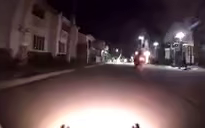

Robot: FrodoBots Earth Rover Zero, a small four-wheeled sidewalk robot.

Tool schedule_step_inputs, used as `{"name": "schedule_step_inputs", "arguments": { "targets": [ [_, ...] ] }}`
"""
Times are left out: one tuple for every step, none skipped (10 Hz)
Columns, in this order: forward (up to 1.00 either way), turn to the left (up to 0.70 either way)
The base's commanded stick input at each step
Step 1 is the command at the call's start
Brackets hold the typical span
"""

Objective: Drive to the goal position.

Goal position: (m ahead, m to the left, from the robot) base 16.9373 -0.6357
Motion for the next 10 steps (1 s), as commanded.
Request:
{"name": "schedule_step_inputs", "arguments": {
  "targets": [
    [0.85, 0.0],
    [0.85, 0.0],
    [0.85, 0.0],
    [0.85, 0.0],
    [0.85, 0.0],
    [0.85, 0.0],
    [0.85, 0.0],
    [0.85, 0.0],
    [0.85, 0.0],
    [0.85, -0.03]
  ]
}}
